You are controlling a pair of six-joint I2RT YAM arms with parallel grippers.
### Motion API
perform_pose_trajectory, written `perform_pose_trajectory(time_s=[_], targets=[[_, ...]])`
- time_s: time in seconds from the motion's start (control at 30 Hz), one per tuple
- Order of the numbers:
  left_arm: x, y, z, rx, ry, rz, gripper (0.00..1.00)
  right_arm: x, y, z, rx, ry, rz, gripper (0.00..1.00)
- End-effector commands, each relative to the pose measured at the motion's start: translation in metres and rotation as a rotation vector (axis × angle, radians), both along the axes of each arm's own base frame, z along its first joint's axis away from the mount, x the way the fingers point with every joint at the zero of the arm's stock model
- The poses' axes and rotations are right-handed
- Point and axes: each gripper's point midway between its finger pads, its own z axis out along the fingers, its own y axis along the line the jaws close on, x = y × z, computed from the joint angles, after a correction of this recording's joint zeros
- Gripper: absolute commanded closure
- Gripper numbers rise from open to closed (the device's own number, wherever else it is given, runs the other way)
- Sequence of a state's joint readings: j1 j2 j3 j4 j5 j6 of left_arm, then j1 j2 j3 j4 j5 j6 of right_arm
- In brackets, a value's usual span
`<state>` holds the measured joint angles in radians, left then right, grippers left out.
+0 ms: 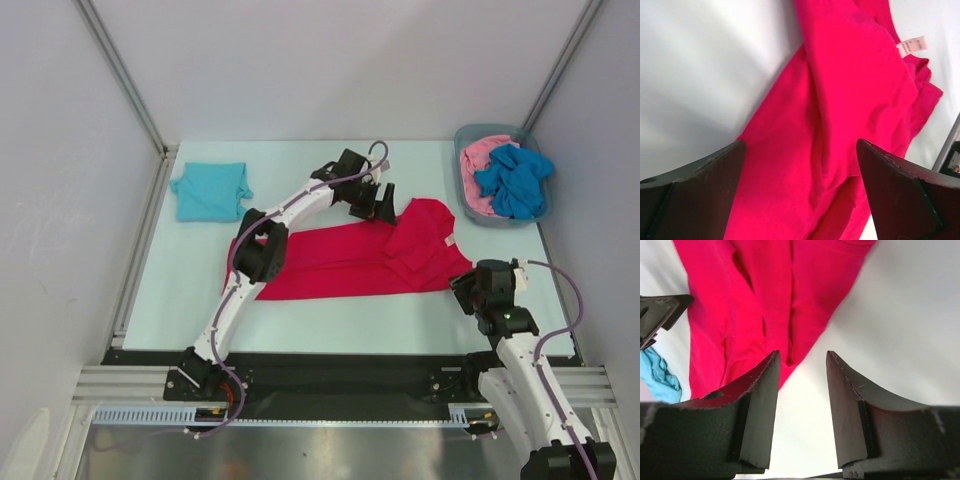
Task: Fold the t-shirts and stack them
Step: Fold the tshirt
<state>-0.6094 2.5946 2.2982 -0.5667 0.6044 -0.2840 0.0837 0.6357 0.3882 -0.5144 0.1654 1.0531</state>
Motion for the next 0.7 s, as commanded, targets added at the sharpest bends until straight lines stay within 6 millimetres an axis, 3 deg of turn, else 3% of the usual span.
perform_pose_trajectory(time_s=[0.0,0.17,0.23,0.27,0.33,0.37,0.4,0.43,0.5,0.53,0.57,0.6,0.67], targets=[[0.026,0.027,0.021,0.057,-0.1,0.065,0.0,0.008,0.005,0.013,-0.011,-0.069,0.047,0.54],[0.031,0.042,0.009,0.067,-0.052,0.106,0.0,0.01,0.006,0.017,-0.02,-0.086,0.067,0.54],[0.035,0.051,0.017,0.033,-0.027,0.142,0.0,0.013,0.008,0.019,-0.017,-0.099,0.076,0.54],[0.035,0.057,0.008,0.034,-0.012,0.166,0.0,0.014,0.008,0.02,-0.014,-0.102,0.075,0.54],[0.039,0.07,0.03,-0.018,0.002,0.231,0.0,0.017,0.012,0.021,-0.004,-0.122,0.091,0.54],[0.036,0.074,0.021,-0.032,0.006,0.246,0.0,0.02,0.013,0.021,-0.004,-0.128,0.105,0.54],[0.039,0.078,0.048,-0.056,-0.038,0.275,0.0,0.028,0.017,0.028,0.003,-0.181,0.122,0.54],[0.034,0.078,0.055,-0.068,-0.039,0.274,0.0,0.034,0.026,0.032,0.027,-0.215,0.167,0.54],[0.017,0.073,0.062,-0.094,-0.047,0.289,0.0,0.056,0.039,0.036,0.082,-0.289,0.193,0.53],[0.015,0.073,0.085,-0.117,-0.071,0.321,0.0,0.066,0.043,0.038,0.094,-0.302,0.194,0.53],[0.012,0.073,0.084,-0.121,-0.068,0.351,0.0,0.083,0.056,0.059,0.104,-0.356,0.221,0.53],[0.007,0.069,0.091,-0.138,-0.033,0.386,0.0,0.093,0.062,0.036,0.097,-0.268,0.234,0.53],[0.002,0.064,0.109,-0.185,-0.049,0.404,0.0,0.11,0.072,0.041,0.103,-0.261,0.251,0.53]])
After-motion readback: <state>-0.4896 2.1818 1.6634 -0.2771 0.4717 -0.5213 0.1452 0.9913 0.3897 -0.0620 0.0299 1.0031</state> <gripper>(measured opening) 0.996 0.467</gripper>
